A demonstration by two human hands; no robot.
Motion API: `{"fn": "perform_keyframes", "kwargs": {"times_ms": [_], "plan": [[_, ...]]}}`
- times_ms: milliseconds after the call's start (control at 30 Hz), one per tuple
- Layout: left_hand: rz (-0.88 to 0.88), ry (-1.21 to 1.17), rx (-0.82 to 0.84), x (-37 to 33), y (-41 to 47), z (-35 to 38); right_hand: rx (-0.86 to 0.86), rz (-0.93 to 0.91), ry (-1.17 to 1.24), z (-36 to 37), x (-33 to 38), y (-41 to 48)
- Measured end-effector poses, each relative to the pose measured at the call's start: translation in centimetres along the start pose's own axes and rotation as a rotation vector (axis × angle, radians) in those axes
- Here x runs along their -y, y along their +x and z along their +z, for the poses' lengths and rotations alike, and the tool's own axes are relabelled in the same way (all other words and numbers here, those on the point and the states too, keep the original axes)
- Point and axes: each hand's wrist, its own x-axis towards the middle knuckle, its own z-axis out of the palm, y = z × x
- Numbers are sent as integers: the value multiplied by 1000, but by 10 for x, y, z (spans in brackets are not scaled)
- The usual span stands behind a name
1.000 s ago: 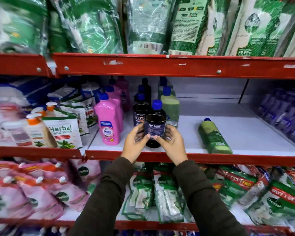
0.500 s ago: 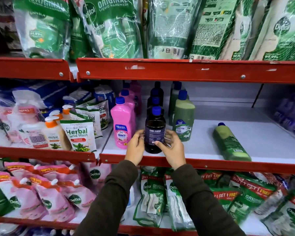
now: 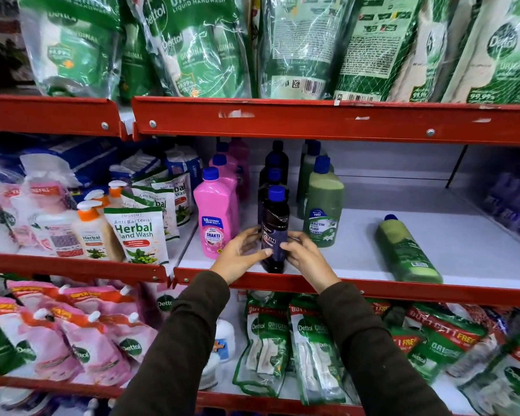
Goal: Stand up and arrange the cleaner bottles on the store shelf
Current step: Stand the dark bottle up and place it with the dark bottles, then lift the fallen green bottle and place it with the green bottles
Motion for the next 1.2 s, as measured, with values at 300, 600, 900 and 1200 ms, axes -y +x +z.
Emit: {"fn": "perform_keyframes", "kwargs": {"times_ms": [300,600,900,1200], "plan": [[27,109,-258,2,0,13,-25,-133,-171,-1,-4,8],[63,95,-354,1,-7,19,-48,-153,-161,0,-1,5],[377,39,-613,-18,-23,72,-439,-350,-170,-55,25,-30],[-31,64,10,-38,38,203,-665,395,-993,-209,44,-44]]}}
